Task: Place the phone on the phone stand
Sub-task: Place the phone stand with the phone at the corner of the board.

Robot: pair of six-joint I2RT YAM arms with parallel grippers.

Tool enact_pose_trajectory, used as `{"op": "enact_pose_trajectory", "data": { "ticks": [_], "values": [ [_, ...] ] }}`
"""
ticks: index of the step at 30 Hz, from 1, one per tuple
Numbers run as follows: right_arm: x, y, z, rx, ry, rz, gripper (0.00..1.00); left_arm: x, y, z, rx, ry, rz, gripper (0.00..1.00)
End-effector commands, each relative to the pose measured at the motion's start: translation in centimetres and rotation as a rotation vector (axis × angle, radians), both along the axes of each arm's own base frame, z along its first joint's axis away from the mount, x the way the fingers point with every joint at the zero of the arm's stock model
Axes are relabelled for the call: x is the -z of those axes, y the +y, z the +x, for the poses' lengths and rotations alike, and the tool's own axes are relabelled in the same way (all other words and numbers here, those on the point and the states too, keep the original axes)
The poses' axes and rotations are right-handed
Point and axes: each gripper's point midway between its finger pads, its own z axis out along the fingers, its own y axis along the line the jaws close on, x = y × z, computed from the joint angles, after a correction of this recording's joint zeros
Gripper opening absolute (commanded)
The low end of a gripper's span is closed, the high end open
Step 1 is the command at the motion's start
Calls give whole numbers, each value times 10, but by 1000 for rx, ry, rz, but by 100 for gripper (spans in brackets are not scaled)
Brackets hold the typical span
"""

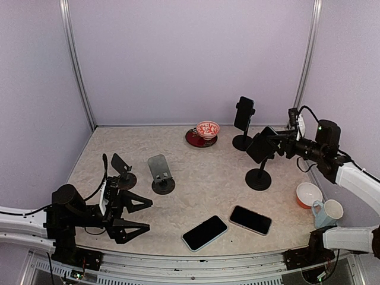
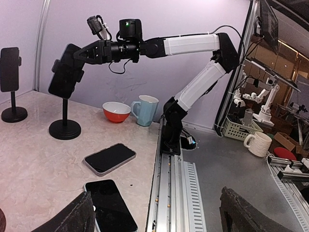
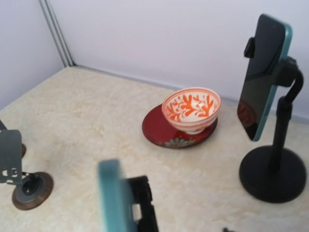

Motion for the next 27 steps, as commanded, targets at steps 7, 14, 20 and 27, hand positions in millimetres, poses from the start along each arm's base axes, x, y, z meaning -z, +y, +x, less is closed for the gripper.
{"op": "enact_pose_trajectory", "data": {
  "ticks": [7,14,20,27],
  "values": [
    [-54,-4,-18,43,-82,7,70,-10,-5,2,13,-26,-25,88],
    [-74,22,-42,-8,-94,-8,100,-4,-12,6,20,-23,-10,89],
    [-81,56,-63,-38,-88,-50,100,3,-18,8,29,-22,16,91],
    [-63,123,-87,-125,-41,-183,100,4,-22,11,26,-13,29,92]
  ]
}}
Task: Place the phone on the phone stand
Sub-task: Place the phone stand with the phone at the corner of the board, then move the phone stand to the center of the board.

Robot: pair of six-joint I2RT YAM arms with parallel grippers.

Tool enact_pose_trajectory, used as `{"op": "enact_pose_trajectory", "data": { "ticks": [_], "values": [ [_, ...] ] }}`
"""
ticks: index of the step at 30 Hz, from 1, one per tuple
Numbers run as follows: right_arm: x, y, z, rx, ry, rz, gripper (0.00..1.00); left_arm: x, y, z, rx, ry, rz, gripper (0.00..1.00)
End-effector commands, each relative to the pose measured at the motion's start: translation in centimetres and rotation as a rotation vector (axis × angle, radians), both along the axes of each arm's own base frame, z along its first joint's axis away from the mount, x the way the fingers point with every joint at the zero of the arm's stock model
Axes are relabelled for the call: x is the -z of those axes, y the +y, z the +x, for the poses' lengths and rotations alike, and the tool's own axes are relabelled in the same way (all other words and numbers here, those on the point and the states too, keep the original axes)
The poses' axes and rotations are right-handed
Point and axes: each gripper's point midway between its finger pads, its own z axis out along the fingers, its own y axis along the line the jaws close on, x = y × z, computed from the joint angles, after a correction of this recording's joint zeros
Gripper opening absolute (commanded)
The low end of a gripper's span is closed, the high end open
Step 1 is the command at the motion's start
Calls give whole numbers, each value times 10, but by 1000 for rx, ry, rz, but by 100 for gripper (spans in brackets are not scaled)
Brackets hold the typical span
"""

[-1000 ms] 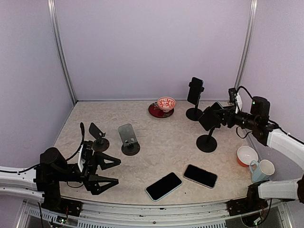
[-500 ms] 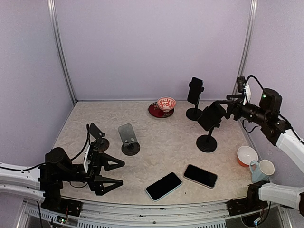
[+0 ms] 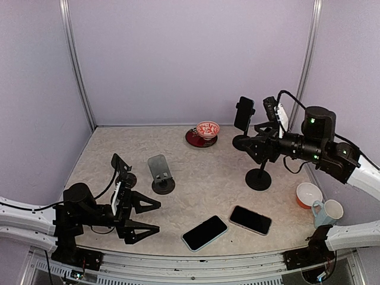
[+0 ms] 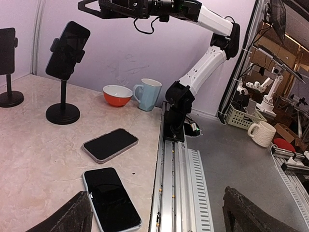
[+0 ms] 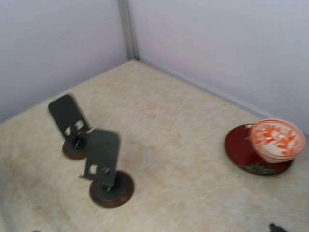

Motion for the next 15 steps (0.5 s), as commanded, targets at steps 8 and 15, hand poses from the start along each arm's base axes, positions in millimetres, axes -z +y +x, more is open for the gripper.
{"op": "enact_pose_trajectory", "data": {
  "ticks": [8,15],
  "values": [
    [55,89,-24,-65,34,-294,100,-21,-2,0,6,-26,-46,92],
    [81,101,-22,-69,71,-322,100,-25,4,1,-19,-19,-59,95]
  ]
}}
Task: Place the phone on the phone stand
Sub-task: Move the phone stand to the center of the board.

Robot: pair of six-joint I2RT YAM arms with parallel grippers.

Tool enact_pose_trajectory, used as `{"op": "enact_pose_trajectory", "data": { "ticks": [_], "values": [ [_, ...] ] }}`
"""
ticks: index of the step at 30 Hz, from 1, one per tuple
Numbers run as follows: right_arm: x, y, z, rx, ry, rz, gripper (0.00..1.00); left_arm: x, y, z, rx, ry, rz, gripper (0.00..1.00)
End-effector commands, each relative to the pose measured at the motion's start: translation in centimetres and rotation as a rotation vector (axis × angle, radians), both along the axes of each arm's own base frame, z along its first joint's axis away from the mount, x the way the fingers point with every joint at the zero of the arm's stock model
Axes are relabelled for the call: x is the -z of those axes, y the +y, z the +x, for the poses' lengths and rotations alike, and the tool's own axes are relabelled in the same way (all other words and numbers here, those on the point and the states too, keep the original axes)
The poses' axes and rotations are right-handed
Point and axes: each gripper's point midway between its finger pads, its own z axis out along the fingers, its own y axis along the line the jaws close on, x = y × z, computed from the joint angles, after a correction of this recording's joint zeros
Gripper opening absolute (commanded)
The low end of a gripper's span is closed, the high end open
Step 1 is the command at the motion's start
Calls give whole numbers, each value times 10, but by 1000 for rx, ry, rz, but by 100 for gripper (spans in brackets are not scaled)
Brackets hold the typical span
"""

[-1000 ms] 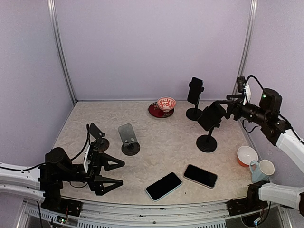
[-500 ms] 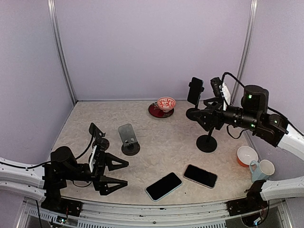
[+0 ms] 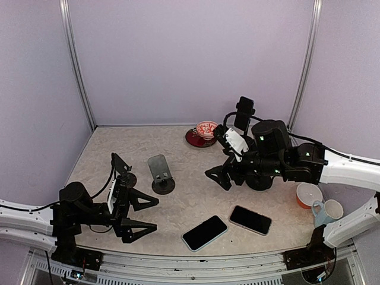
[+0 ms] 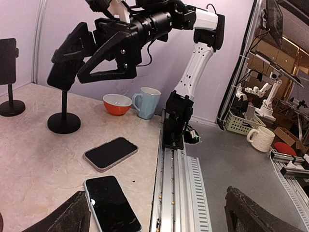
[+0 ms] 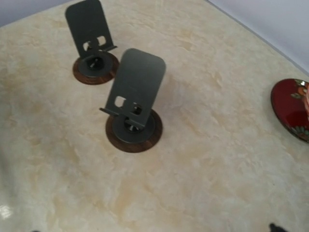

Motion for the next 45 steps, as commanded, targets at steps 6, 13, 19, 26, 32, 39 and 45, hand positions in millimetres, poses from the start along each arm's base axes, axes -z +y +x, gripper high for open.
{"op": "enact_pose_trajectory", "data": {
  "ticks": [6,13,19,26,32,39,45],
  "values": [
    [8,11,8,23,1,-33,100,-11,2,4,-29,-2,-15,96],
    [0,2,13,72,-17,-31,100,-14,-1,5,-30,-10,-15,97],
    [2,0,15,87,-12,-51,100,-17,-4,3,-11,-10,-11,97],
    [3,-1,12,73,-19,-45,100,-17,-4,3,-20,0,-11,97],
    [8,1,11,59,-20,-48,100,-11,-6,6,-31,9,-4,97],
    [10,0,11,56,-30,-47,100,-5,-9,7,-34,8,13,97],
    [1,-6,12,77,-62,-31,100,-3,-11,7,-32,1,21,97]
  ]
}}
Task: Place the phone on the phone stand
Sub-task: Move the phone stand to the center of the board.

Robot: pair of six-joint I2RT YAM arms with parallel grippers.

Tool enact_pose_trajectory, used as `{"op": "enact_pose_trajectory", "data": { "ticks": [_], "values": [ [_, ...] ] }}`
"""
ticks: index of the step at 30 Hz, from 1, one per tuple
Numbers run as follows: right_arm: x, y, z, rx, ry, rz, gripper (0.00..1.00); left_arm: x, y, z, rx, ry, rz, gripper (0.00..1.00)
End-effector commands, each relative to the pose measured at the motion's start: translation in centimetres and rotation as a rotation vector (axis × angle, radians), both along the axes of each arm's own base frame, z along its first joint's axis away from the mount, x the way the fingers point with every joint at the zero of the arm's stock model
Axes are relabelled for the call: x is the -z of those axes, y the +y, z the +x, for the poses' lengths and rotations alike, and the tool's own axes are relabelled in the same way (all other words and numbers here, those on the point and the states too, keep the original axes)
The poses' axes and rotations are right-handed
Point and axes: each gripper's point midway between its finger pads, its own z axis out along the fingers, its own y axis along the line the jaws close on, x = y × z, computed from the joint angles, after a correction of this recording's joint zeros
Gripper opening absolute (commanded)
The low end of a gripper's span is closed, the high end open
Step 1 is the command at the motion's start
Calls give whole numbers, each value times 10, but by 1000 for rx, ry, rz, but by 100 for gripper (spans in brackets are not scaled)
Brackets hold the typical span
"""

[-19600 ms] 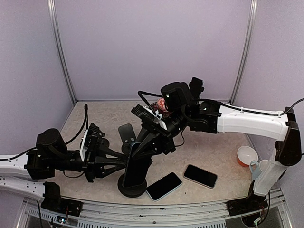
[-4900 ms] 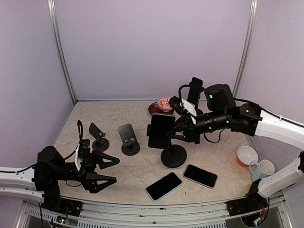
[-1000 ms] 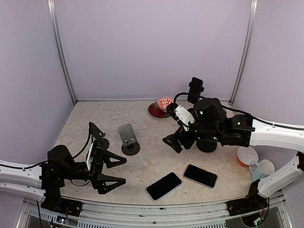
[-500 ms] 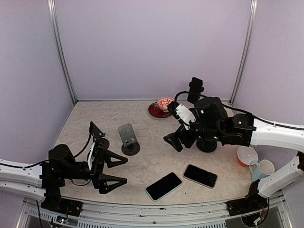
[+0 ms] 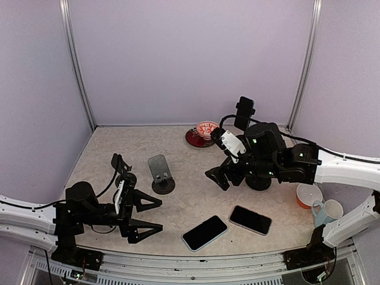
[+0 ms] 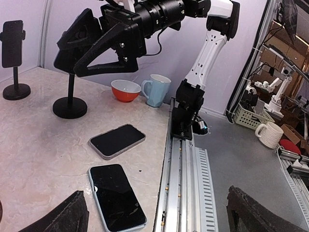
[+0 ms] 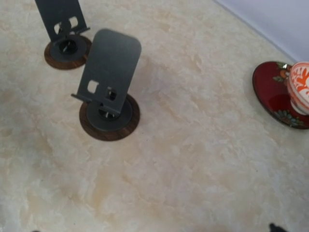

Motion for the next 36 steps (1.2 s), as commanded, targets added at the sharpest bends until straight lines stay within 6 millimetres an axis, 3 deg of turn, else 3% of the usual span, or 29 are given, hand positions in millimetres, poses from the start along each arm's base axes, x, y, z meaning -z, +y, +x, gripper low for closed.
{"op": "enact_pose_trajectory", "data": {
  "ticks": [1,9,19,36],
  "values": [
    [-19,-4,-2,6,-53,50,100,-16,-3,2,-10,-35,-43,97],
    [-14,-1,-1,1,-50,45,100,-9,-5,2,-7,-25,-26,97],
    [-25,4,-2,-17,-62,80,100,-9,2,3,-24,-29,-31,97],
    [-25,0,-3,-12,-68,80,100,-12,1,5,-27,-36,-41,98]
  ]
}}
